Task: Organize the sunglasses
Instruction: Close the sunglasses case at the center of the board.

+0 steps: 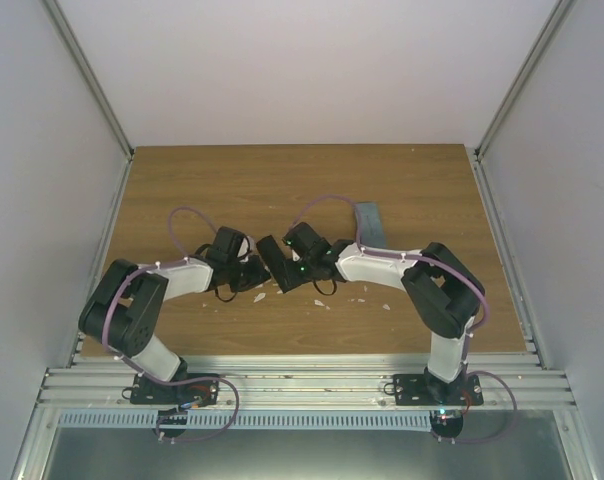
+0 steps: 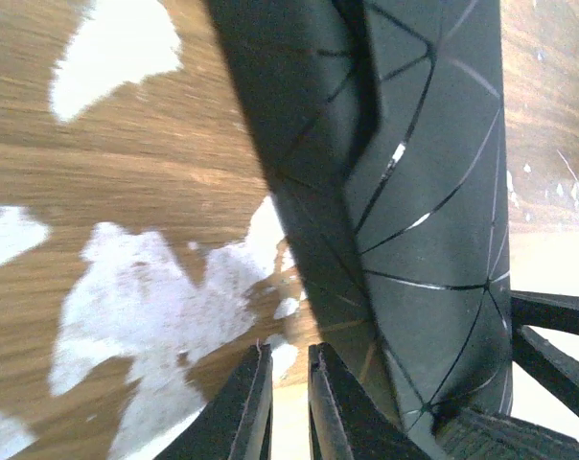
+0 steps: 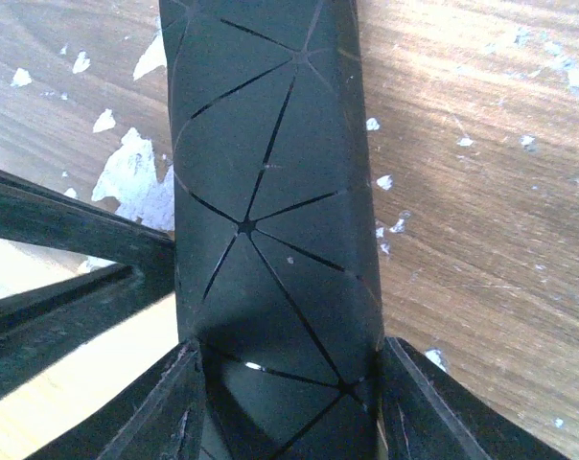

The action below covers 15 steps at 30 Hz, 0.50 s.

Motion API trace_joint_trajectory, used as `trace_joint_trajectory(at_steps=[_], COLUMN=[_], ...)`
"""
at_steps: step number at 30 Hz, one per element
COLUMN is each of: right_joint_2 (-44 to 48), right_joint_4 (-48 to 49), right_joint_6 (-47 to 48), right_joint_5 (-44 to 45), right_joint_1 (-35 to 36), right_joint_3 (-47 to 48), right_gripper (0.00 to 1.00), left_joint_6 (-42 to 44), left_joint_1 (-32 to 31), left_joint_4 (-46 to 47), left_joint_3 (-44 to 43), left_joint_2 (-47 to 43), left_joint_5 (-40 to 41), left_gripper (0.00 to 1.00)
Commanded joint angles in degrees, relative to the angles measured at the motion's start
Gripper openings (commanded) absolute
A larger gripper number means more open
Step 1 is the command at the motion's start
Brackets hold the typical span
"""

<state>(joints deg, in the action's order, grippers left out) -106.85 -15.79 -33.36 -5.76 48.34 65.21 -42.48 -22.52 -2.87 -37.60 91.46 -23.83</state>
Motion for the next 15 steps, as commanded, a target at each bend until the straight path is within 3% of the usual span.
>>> trace_joint_trajectory(at_steps=[1, 9, 15], right_joint_2=[-0.41, 2.56, -1.66], right_joint_4=[-6.06, -5.96, -7.00], right_joint_6=[-0.07, 3.18, 5.74], right_joint_5=[8.99, 12.75, 13.12], right_joint_1=[1.05, 2.93, 4.08], right_joint_3=[2.44, 5.23, 7.91], right_gripper=[0.50, 0.69, 0.78], left_joint_6=[-0.44, 0.84, 1.37], left_joint_1=[-0.40, -0.41, -0.18], left_joint_4=[-3.82, -13.94, -18.31], left_joint_3=[-0.54, -1.07, -0.45], left_joint_2=[-6.16, -23.73, -34.54], left_joint_5=[8.89, 24.80, 28.62], left_gripper=[0.15, 0.22, 0.26])
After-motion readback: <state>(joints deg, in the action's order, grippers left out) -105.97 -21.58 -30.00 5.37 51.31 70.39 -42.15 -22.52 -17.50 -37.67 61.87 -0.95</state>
